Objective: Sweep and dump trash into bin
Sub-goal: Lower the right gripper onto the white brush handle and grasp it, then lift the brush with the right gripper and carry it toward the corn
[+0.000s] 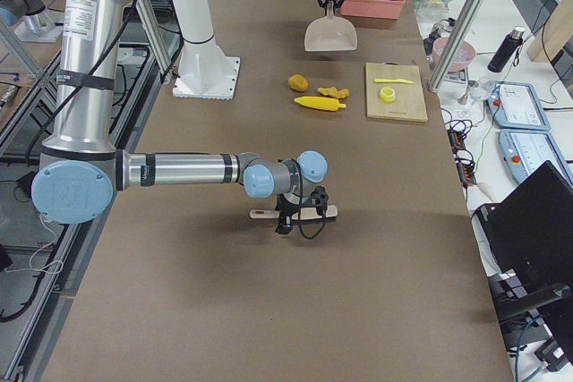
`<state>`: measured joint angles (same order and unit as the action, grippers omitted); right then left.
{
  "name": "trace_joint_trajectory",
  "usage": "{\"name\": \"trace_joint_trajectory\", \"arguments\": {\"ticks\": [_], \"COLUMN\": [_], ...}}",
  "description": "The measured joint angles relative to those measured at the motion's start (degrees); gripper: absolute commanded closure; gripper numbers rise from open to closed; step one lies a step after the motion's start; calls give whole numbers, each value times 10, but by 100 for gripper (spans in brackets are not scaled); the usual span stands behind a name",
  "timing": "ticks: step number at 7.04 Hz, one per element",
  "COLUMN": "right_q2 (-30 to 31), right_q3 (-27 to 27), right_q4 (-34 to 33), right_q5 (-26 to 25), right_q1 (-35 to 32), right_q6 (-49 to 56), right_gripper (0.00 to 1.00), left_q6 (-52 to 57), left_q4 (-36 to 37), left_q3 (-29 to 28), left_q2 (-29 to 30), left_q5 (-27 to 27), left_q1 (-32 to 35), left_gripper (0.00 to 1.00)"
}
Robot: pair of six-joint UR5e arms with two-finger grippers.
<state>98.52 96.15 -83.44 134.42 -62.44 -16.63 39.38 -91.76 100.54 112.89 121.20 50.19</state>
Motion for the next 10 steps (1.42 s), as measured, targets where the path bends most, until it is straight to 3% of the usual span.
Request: {"name": "trace_joint_trajectory", "arguments": {"ticks": [2, 3, 4, 5, 8, 10], "right_q2": [-1, -1, -2, -3, -6, -8], "right_q3": [0, 0, 1, 4, 17, 82], "right_q4": [0, 0, 0, 0, -1, -5], "right_q5": [8, 10, 11, 12, 12, 11], "right_q1": [0, 0, 0, 0, -1, -30], "right_q6": [-1, -1, -1, -1, -1, 1], "right_gripper": [46, 56, 74, 100, 100, 100], "left_q6": [0, 0, 0, 0, 1, 0], "left_q4": [0, 0, 0, 0, -2, -3], "left_q3": [0, 0, 0, 1, 0, 2], "left_q2": [-1, -1, -2, -3, -4, -3], "left_q5": [-1, -1, -1, -1, -1, 0], "left_q1": [0, 0, 0, 0, 0, 0], "left_gripper": [100, 100, 100, 100, 100, 100]}}
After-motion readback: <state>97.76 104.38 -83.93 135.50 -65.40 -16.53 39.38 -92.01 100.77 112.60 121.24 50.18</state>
